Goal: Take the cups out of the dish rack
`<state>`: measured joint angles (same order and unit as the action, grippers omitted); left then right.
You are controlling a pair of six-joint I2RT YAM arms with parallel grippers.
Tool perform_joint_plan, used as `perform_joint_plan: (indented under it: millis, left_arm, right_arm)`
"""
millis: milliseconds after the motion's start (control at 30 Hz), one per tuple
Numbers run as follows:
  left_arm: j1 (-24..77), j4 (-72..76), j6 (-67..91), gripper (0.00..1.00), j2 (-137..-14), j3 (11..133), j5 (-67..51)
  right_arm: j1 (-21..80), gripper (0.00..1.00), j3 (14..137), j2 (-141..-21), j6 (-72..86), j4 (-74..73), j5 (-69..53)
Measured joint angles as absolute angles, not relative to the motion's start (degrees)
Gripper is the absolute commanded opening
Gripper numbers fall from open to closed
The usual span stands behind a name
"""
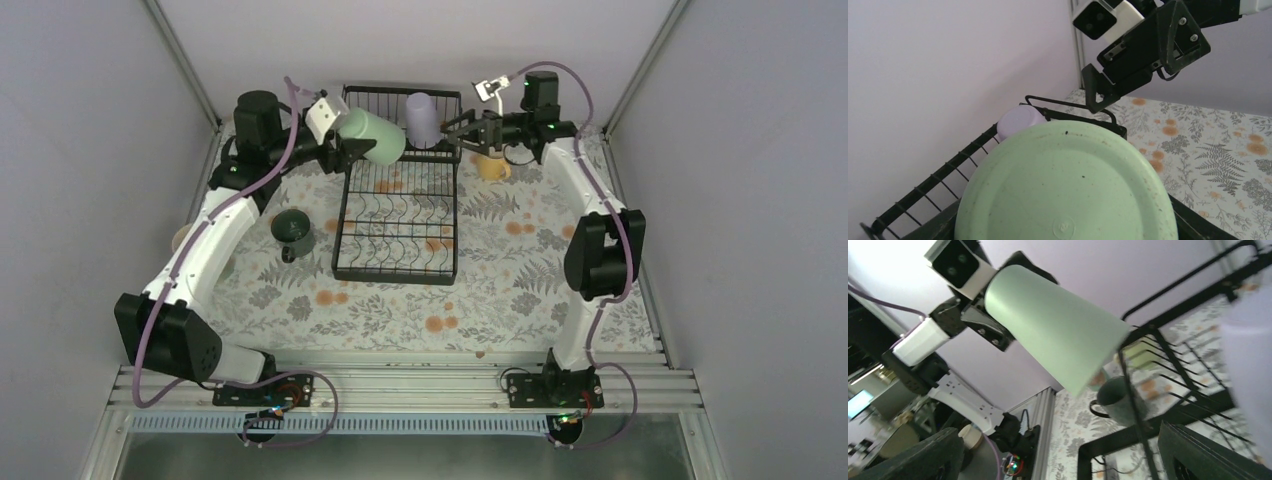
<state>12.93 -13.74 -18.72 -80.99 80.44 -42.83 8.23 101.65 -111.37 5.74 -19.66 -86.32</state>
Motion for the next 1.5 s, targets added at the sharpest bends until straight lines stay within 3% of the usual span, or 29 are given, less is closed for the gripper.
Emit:
perform_joint_plan:
  millis: [367,733,933,1067,1333,1500]
  left_arm:
    - [15.99,1.69,-14.94,0.46,-79.59,75.40,-45.17]
    - [17.87,4.78,-13.43,0.50,-79.26,74.65,-47.20]
    - [18.33,7.29,-13.69,0.58,-79.22,74.02,-48.66]
    - [19.07,9.50,-13.96,0.67,-79.09,74.00,-49.98]
    - [19.92,7.25,-15.70,0.85,-79.81,73.30,-50.02]
    - [20.36,3.14,-17.89,1.00,-80.40,72.58,-49.43]
  right_arm:
    - [16.69,1.00,104.71,-111.46,11.44,-15.35,-87.85]
    - [19.22,0.96,104.86,-110.83,11.66,-15.31,-88.05]
    - [19.77,0.70,104.03,-107.11,15.46,-13.91,-87.72]
    - [19.40,0.43,103.55,-105.19,17.23,-13.52,-87.24]
    - [20.29,0.14,103.13,-102.56,18.15,-12.38,-87.61]
    - [20.97,0.03,102.74,-99.42,18.92,-10.92,-88.14]
